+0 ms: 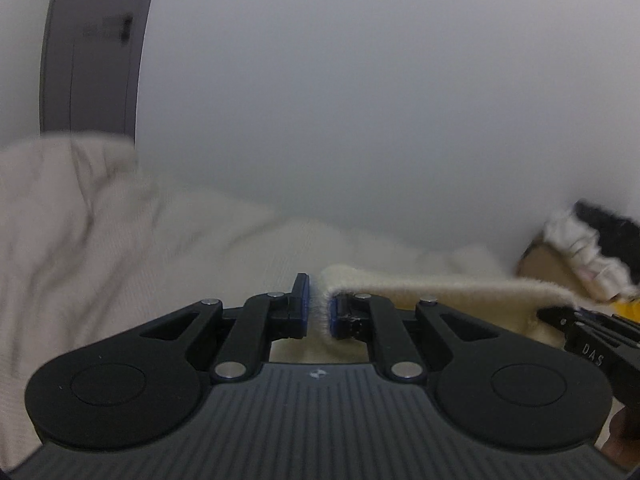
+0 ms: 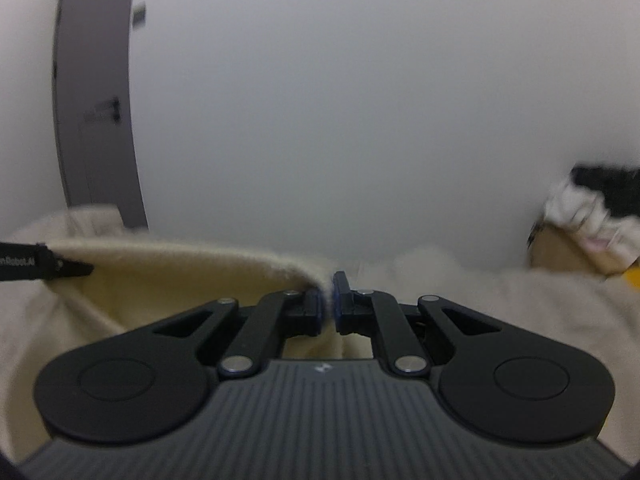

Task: Fold large clothes
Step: 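Lift the garment high with both tools and shake it out, then lower the garment onto the bed and open both tools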

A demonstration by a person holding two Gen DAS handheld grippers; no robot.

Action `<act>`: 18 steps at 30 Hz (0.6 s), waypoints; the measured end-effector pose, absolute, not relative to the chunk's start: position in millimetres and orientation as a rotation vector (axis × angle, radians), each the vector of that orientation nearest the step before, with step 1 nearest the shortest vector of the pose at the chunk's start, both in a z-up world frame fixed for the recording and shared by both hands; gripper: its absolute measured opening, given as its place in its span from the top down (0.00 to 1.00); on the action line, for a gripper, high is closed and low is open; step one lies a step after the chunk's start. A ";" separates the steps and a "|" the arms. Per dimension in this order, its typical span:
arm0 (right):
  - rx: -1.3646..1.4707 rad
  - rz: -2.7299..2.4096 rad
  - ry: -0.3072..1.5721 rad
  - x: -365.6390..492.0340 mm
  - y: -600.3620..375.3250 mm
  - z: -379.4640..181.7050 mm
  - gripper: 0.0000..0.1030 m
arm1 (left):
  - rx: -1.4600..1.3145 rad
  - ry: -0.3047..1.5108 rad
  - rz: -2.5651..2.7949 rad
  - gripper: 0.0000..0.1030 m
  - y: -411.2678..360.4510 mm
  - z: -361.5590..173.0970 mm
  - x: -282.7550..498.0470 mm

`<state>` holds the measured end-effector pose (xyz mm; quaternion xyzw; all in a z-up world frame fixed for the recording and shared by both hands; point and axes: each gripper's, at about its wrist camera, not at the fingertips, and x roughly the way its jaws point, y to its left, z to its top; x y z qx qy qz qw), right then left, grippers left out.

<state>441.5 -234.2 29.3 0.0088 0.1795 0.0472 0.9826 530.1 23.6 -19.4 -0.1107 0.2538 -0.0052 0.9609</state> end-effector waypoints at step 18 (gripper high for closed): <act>0.064 0.121 0.616 518.7 -222.0 -91.4 0.86 | -0.255 0.786 -0.013 0.88 46.8 -164.4 598.4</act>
